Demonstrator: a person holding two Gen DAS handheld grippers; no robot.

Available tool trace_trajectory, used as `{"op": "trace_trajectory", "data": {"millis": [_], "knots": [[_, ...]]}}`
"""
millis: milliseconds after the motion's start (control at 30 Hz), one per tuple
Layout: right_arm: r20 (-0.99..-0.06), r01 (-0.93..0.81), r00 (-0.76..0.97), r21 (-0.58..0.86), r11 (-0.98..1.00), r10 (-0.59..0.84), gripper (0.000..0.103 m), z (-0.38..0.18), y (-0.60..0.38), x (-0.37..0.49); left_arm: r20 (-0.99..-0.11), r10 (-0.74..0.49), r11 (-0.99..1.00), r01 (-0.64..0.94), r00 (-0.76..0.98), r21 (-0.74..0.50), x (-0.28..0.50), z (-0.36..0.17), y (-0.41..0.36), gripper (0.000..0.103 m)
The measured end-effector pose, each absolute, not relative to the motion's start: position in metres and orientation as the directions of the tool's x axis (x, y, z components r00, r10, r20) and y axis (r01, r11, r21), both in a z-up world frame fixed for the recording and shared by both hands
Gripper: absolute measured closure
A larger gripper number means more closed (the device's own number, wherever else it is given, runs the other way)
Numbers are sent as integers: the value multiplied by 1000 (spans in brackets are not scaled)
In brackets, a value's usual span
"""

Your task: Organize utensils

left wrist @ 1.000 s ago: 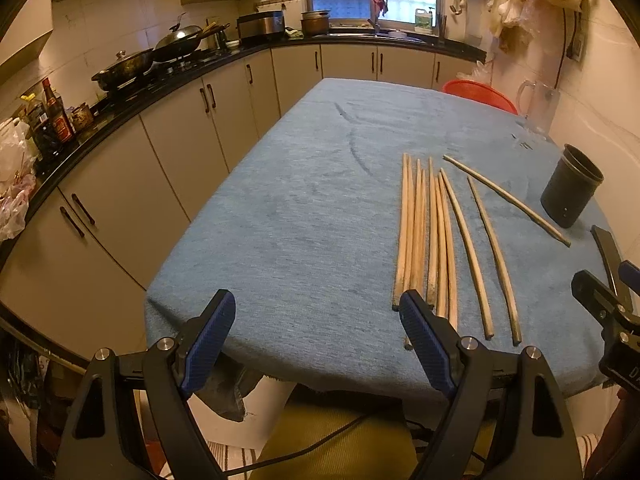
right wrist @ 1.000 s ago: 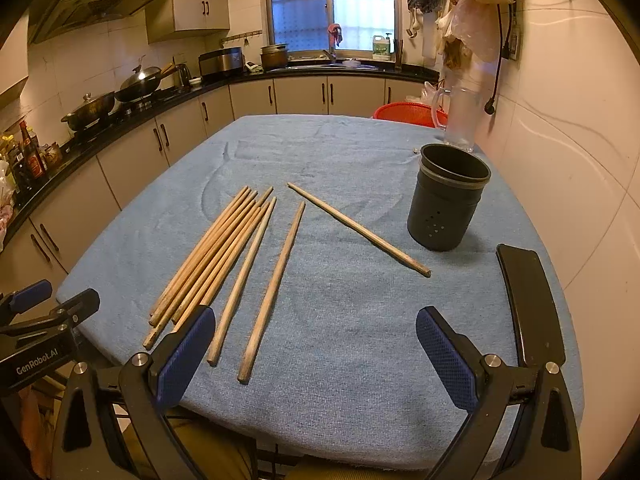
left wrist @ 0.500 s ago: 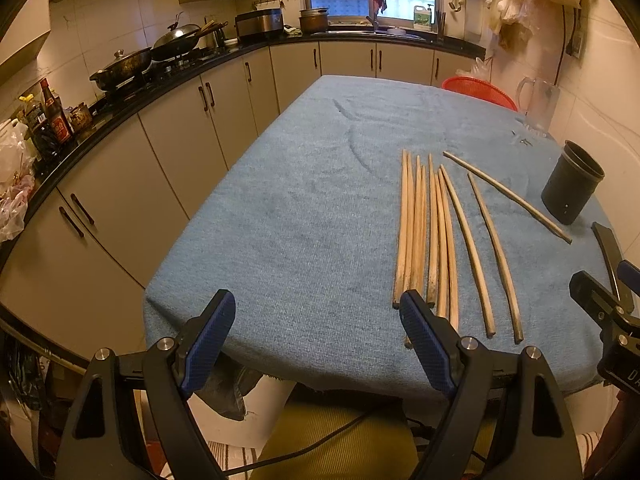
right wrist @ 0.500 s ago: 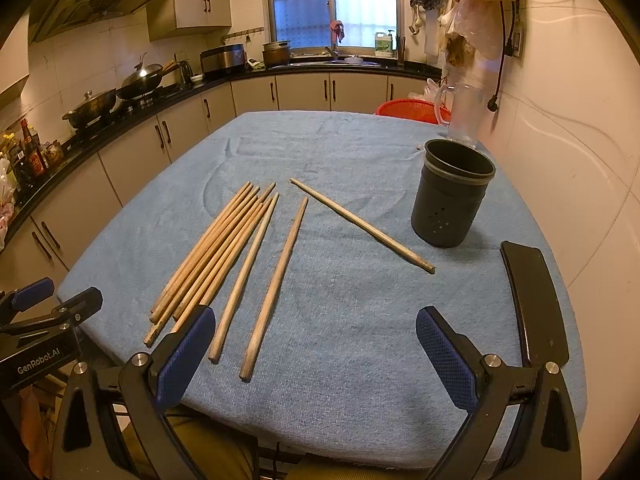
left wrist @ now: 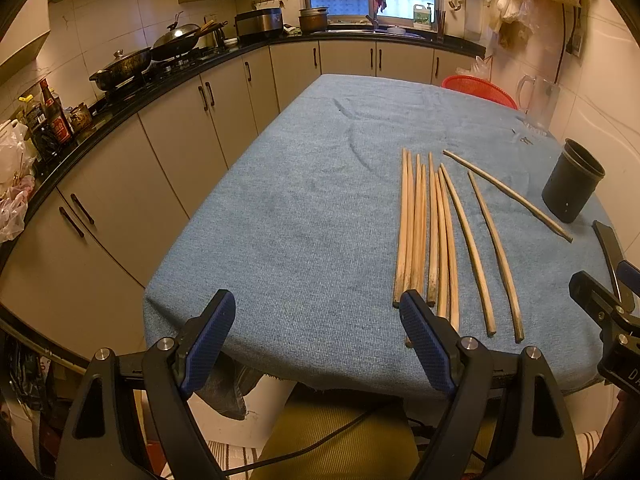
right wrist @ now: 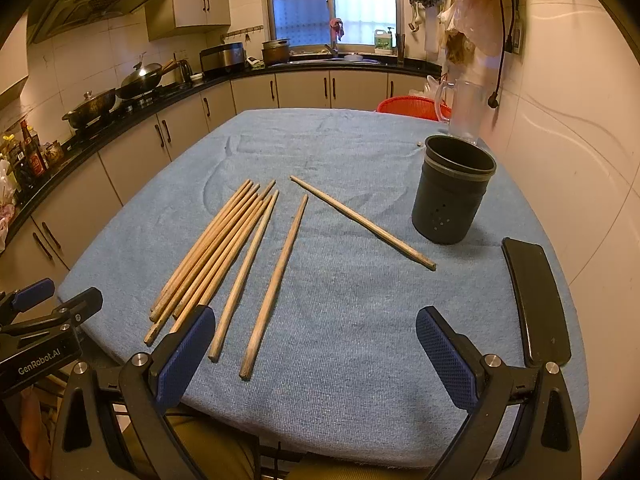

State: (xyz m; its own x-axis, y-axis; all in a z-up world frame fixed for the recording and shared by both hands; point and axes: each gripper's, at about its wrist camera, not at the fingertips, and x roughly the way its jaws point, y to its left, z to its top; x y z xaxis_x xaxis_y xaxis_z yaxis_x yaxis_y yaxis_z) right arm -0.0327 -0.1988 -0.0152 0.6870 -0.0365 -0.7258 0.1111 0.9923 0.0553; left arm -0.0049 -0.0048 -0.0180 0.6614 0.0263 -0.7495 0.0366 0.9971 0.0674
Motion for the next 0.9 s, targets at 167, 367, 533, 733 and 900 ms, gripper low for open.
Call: {"op": "trace_trajectory", "data": {"millis": [167, 367, 533, 733, 900], "knots": [[-727, 111, 685, 58, 992, -34, 1, -16, -199, -32, -750, 27, 997, 37, 661, 67, -5, -18, -5, 20], [-733, 112, 680, 62, 992, -31, 1, -18, -201, -31, -750, 26, 997, 36, 661, 67, -5, -19, -5, 20], [-731, 111, 681, 62, 992, -30, 1, -18, -201, -32, -749, 26, 997, 37, 662, 68, -5, -20, -5, 20], [-727, 103, 686, 64, 993, -24, 1, -16, -203, -31, -740, 25, 997, 41, 672, 70, -4, -18, -3, 20], [-719, 29, 694, 63, 998, 25, 4, 7, -214, -10, -687, 64, 993, 23, 724, 117, 6, -4, 5, 20]]}}
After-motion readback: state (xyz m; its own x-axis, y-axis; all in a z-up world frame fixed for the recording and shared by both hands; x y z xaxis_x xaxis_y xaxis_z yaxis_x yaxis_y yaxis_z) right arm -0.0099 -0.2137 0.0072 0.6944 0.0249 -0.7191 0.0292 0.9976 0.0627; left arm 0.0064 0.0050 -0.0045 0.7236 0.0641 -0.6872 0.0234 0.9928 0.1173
